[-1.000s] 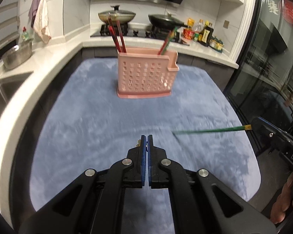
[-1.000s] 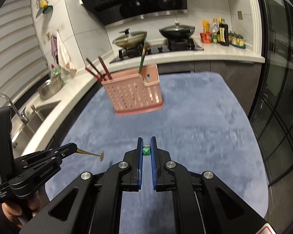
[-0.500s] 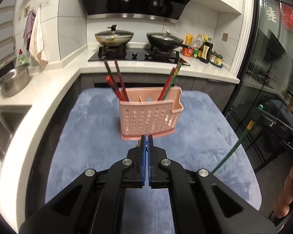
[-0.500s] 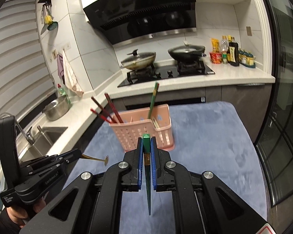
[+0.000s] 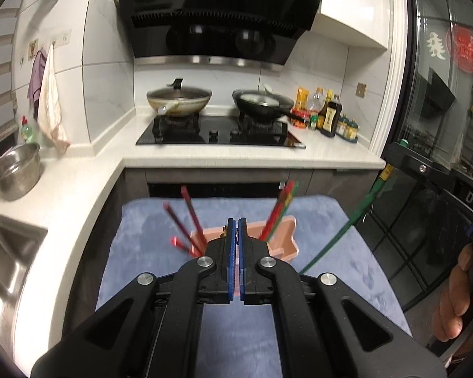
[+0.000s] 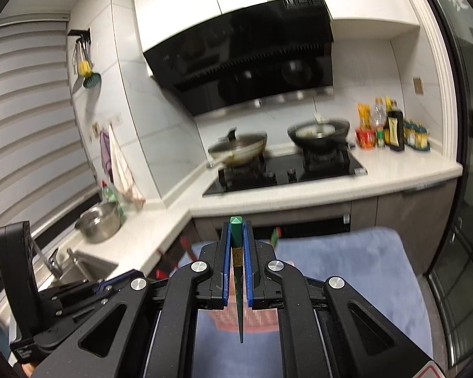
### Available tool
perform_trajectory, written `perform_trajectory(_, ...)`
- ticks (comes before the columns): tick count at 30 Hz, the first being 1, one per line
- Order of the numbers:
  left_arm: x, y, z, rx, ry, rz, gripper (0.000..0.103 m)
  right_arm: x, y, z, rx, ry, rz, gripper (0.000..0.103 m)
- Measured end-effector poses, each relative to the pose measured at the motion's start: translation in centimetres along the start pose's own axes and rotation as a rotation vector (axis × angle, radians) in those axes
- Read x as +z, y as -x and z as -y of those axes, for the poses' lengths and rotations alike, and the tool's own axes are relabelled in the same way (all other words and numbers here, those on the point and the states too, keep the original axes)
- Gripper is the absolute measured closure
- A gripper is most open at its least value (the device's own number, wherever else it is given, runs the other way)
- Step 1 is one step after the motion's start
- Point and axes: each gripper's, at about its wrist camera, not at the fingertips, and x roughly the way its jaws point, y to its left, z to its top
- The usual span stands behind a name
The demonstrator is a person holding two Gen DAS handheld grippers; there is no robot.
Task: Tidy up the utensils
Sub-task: 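Carry the spoon and green chopstick up and lower them into the pink holder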
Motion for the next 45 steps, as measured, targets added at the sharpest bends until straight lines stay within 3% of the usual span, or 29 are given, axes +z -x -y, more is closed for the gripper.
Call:
perform_trajectory(10, 2.5, -4.6, -1.5, -0.034, 0.065, -0.035, 0.102, 3.8, -5.0, 0.0, 0.004, -0.025, 0.072, 0.096)
perform_trajectory(20, 0.2, -9.2, -2.7, -0.03, 0.109, -0.144, 0.102, 0.4, -10.4, 1.5, -0.023, -0.028, -0.052, 0.096)
perform_trajectory(26, -0.6, -9.9, -2.8, -0.026, 0.117, -0.172, 0.102, -1.3, -12.0, 2.3, -0.04, -0.033, -0.101, 0.096)
perform_trajectory(36, -0.6, -7.9, -3.2, -0.034, 0.131, -0.138, 0.102, -2.1, -12.2, 2.6, -0.041, -0.033, -0.119, 0.096)
perform_trajectory(45, -1.3, -9.2, -3.1, 0.007, 0.131, -0.167, 0.101, -2.6, -12.5, 2.4, -0.049, -0.03, -0.142, 0.094)
